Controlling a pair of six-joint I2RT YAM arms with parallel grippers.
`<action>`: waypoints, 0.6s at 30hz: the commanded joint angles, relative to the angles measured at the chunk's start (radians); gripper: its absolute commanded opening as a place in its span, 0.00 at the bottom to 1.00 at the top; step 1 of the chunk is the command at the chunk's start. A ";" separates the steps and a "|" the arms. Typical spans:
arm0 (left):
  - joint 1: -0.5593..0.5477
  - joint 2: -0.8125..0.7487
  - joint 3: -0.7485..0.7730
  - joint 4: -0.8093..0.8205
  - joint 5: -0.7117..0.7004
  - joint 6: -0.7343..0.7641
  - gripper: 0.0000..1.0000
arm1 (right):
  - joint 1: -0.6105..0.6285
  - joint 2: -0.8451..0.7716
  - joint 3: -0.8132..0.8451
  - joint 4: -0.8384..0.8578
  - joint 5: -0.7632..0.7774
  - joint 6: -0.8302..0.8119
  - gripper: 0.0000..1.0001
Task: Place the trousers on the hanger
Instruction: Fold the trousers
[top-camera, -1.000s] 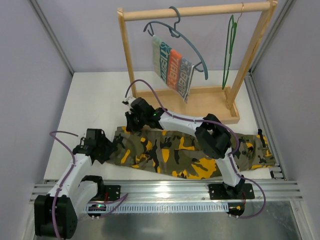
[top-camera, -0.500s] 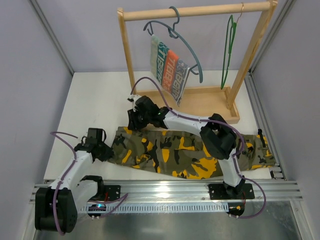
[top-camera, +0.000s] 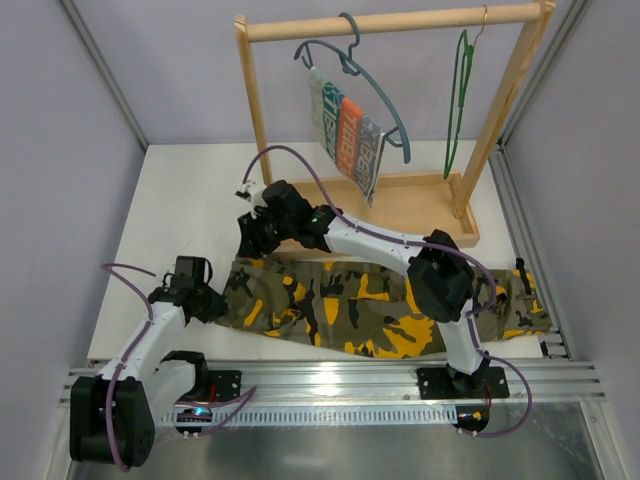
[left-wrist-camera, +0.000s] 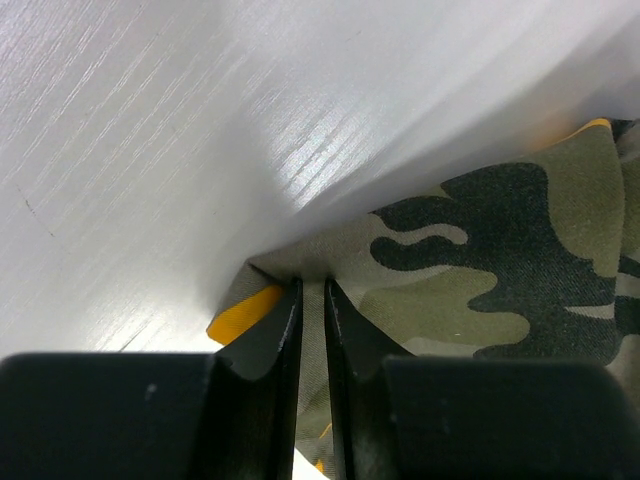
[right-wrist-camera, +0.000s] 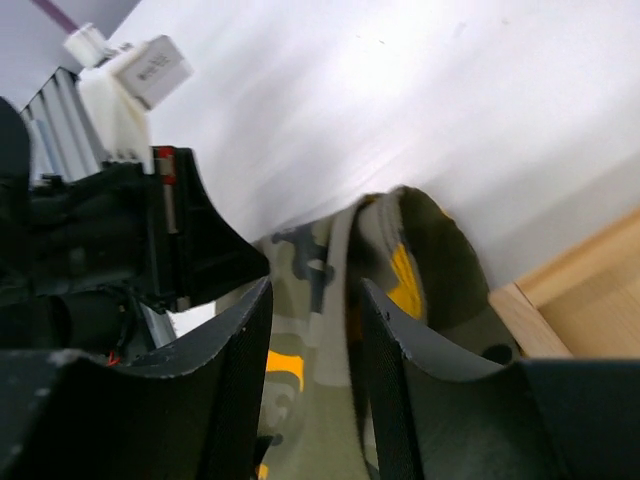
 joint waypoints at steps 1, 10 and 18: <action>0.002 -0.019 -0.001 0.005 0.007 -0.009 0.14 | 0.032 0.048 0.102 -0.040 -0.054 -0.052 0.43; 0.002 -0.025 -0.014 0.016 0.023 -0.017 0.11 | 0.039 0.193 0.247 -0.135 -0.029 -0.058 0.43; 0.002 -0.019 -0.026 0.030 0.030 -0.020 0.03 | 0.039 0.247 0.271 -0.147 -0.012 -0.065 0.43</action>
